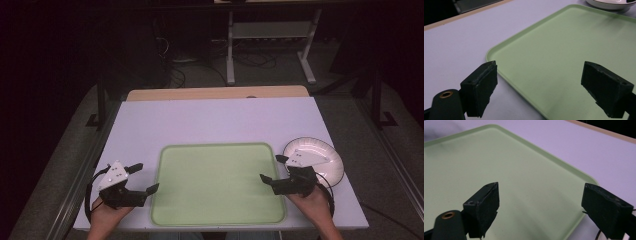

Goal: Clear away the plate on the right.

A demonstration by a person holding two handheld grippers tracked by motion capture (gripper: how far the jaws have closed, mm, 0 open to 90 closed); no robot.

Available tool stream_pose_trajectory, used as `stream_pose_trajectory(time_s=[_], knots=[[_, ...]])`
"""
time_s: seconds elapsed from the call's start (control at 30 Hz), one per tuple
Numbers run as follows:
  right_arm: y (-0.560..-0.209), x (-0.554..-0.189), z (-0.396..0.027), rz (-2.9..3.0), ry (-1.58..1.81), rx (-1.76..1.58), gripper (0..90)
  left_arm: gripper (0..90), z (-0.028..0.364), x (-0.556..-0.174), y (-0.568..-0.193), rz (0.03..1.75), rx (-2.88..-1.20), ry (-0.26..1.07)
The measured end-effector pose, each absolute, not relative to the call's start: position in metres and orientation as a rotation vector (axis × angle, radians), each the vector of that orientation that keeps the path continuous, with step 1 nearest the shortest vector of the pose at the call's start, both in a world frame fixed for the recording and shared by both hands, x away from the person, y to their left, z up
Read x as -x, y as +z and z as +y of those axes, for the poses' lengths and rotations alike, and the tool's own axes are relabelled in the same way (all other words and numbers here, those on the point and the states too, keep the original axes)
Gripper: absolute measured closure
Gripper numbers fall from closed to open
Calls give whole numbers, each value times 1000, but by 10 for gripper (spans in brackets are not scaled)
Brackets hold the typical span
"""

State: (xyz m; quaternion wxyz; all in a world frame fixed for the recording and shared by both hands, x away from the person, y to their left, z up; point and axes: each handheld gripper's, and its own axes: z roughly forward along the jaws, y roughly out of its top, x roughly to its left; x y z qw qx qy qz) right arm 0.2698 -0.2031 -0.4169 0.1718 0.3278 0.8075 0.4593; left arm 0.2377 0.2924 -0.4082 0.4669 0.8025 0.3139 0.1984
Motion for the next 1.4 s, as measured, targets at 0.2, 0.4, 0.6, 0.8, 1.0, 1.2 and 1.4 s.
stream_pose_trajectory(time_s=[0.2,0.4,0.6,0.8,1.0,1.2,1.4], knots=[[-415,-268,-206,2279,1323,-930,143,136,292,-237,-408,770,-1972,484],[-412,-267,-208,2268,1347,-936,144,137,292,-237,-409,768,-1974,479],[-413,-267,-209,2273,1347,-937,144,138,294,-237,-409,771,-1974,479],[-411,-271,-207,2306,1301,-938,144,141,295,-237,-409,773,-1972,475],[-408,-271,-209,2332,1315,-947,143,142,295,-237,-409,778,-1970,472],[-403,-268,-216,2361,1364,-979,140,143,295,-237,-409,776,-1971,470],[-400,-265,-222,2380,1359,-976,142,143,295,-237,-410,779,-1971,466]])
